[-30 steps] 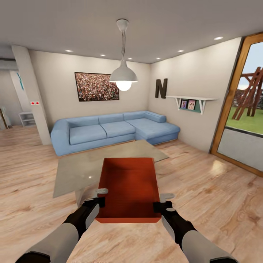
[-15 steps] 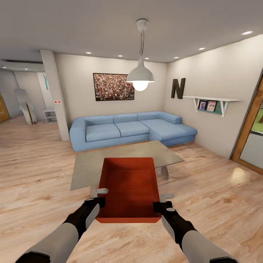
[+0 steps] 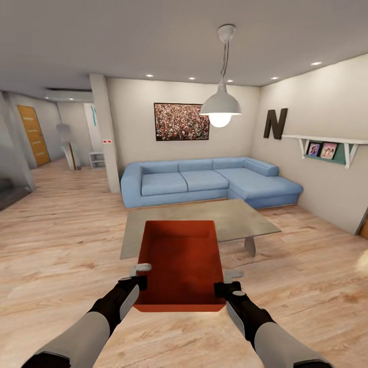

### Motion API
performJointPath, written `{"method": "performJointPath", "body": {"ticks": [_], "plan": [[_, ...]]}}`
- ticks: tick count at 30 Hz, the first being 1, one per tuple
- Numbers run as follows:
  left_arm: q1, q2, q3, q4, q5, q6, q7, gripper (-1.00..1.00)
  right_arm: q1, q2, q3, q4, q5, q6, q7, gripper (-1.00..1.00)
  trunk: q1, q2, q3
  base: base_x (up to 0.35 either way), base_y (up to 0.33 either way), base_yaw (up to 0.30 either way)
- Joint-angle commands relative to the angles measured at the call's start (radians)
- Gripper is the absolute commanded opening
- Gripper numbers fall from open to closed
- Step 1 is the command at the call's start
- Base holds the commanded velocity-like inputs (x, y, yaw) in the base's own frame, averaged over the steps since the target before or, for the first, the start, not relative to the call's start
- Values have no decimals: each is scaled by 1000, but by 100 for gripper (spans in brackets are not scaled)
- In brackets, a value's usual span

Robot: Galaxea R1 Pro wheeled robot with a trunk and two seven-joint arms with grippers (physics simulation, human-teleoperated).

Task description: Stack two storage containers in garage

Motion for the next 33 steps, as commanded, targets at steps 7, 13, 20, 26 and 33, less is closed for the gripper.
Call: {"method": "performJointPath", "body": {"ticks": [7, 13, 20, 26, 33], "plan": [[-2, 0, 35, -5, -20, -71, 25, -100, 1, 0, 9, -2, -10, 7, 20, -100, 0, -1, -1, 0, 0, 273], [-2, 0, 35, -6, -20, -71, 25, -100, 1, 0, 9, -2, -11, 7, 20, -100, 0, -1, -1, 0, 0, 273], [-2, 0, 35, -8, -20, -71, 25, -100, 1, 0, 9, -2, -10, 6, 20, -100, 0, -1, -1, 0, 0, 273], [-2, 0, 35, -8, -20, -71, 25, -100, 1, 0, 9, -2, -10, 5, 20, -100, 0, -1, -1, 0, 0, 273], [-2, 0, 35, -8, -20, -71, 25, -100, 1, 0, 9, -2, -10, 5, 20, -100, 0, -1, -1, 0, 0, 273]]}}
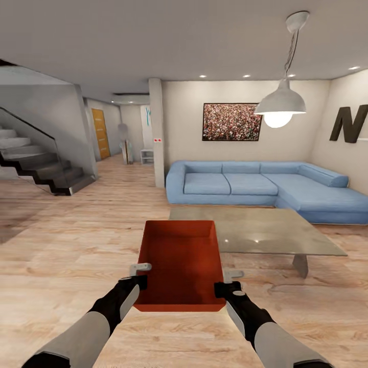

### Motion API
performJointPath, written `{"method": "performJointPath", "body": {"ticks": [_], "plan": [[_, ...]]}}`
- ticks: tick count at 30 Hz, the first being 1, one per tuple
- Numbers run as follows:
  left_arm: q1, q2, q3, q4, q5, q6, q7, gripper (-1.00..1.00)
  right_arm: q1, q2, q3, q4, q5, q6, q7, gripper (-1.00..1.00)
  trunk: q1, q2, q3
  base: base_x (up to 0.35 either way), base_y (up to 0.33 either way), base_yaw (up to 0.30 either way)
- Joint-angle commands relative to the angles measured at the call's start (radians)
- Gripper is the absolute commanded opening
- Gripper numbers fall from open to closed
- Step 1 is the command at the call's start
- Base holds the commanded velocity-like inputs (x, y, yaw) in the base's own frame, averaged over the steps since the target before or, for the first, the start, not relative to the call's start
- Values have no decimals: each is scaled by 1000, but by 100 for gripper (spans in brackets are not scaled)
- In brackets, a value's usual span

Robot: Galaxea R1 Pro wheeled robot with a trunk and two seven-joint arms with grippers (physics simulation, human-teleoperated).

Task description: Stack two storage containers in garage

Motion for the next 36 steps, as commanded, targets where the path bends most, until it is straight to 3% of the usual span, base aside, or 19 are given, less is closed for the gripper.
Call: {"method": "performJointPath", "body": {"ticks": [1, 36], "plan": [[-2, 0, 37, -4, -19, -74, 23, -100, 1, 0, 11, -2, -10, 7, 19, -100, 0, -1, -1, 0, 0, 273], [-2, 8, 38, -5, -19, -74, 23, -100, 1, 1, 12, -1, -12, 6, 18, -100, 0, -1, -1, 0, 0, 273]]}}
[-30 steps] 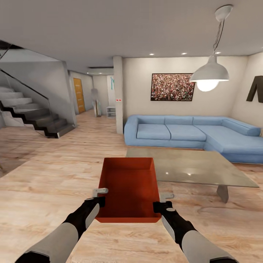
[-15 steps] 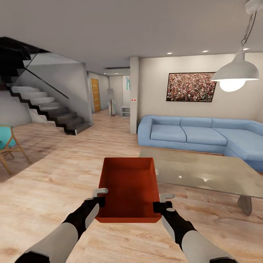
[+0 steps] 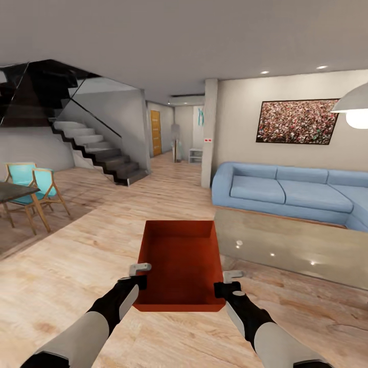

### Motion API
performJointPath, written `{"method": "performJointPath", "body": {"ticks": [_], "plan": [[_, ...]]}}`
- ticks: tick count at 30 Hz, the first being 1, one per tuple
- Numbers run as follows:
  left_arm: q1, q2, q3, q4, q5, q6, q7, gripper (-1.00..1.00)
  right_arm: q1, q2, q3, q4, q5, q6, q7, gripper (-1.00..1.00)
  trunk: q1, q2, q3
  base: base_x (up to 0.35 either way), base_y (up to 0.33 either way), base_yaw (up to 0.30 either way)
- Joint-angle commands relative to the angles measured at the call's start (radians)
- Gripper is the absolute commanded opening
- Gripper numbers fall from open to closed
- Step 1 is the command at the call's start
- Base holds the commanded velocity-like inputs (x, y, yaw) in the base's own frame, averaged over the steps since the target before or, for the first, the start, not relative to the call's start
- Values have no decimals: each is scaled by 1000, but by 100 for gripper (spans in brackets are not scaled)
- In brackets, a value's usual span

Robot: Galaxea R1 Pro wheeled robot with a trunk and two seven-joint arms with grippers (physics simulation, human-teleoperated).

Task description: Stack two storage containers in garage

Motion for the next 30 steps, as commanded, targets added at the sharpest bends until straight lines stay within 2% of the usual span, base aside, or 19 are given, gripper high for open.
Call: {"method": "performJointPath", "body": {"ticks": [1, 11, 22, 23, 25, 27, 29, 30], "plan": [[-2, 1, 49, -4, -26, -76, 31, -100, 1, 0, 12, -2, -11, 7, 18, -100, 0, -1, -1, 0, 0, 273], [-2, 1, 49, -5, -26, -76, 32, -100, 1, -1, 11, -2, -11, 7, 18, -100, 0, -1, -1, 0, 0, 270], [-2, 4, 76, -5, -16, -76, 31, -100, 1, -1, 11, -3, -14, 10, 21, -100, 0, -1, -1, 0, 0, 35], [-2, 9, -15, -4, 15, 1, 19, -100, 0, -1, 11, -2, -7, 8, 1, -100, 0, -1, -1, 0, 0, 0], [-2, 13, -39, -5, 55, -10, 20, -100, 0, 2, 3, -2, 13, 8, 4, -100, 0, -1, -1, 0, 0, 0], [-2, 13, -52, 2, 75, -23, 18, -100, 0, 2, -12, -2, 34, 8, 4, -100, 0, -1, -1, 0, 0, 0], [-2, 14, -56, 7, 80, -18, 13, -100, 0, 2, -22, -2, 49, 9, -2, -100, 0, -1, -1, 0, 0, 0], [-2, 14, -51, 4, 71, -20, 12, -100, 0, 2, -22, -1, 45, 9, -4, -100, 0, -1, -1, 0, 0, 0]]}}
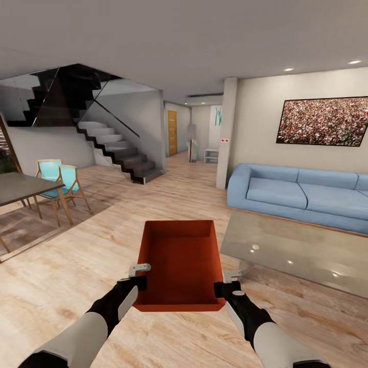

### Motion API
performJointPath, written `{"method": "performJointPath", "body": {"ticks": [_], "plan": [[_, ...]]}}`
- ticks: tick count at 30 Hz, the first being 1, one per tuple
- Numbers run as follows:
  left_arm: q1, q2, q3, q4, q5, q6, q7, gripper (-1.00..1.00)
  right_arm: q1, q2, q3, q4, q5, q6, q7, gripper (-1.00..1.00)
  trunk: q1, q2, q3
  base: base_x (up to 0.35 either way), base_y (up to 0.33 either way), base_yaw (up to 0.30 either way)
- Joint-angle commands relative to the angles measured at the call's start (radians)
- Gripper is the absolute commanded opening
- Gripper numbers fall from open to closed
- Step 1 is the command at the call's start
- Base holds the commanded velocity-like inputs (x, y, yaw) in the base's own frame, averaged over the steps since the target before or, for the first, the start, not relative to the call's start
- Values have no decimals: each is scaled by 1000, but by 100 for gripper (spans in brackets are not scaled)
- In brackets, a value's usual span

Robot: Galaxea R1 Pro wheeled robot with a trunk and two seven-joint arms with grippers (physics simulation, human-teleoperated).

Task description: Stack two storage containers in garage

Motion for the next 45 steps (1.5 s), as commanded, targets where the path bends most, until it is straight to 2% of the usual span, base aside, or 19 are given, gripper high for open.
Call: {"method": "performJointPath", "body": {"ticks": [1, 8, 14, 28, 29, 37, 45], "plan": [[-2, 3, -3, -8, 4, -2, 11, -100, 0, -6, 10, 1, 1, 8, -11, -100, 0, -1, -1, 0, 0, 0], [-2, 3, -24, 19, 43, -27, 11, -100, 0, -6, 29, 2, -1, 9, -11, -100, 0, -1, -1, 0, 0, 0], [-2, 3, -27, 19, 46, -27, 12, -100, 1, -6, 30, 2, -2, 11, -12, -100, 0, -1, -1, 0, 0, 81], [-2, 3, -30, 22, 50, -28, 12, -100, 0, -5, 31, 2, -1, 14, -12, -100, 0, -1, -1, 0, 0, 252], [-2, 3, 44, -10, -37, -28, 12, -100, 0, -5, 38, 2, -47, 14, -12, -100, 0, -1, -1, 0, 0, 267], [-2, 3, 44, -10, -37, -26, 12, -100, 0, -5, 38, 2, -46, 15, -12, -100, 0, -1, -1, 0, 0, 267], [-2, 4, 44, -4, -37, -28, 12, -100, 1, -2, 38, 2, -39, 19, -12, -100, 0, -1, -1, 166, 0, 51]]}}
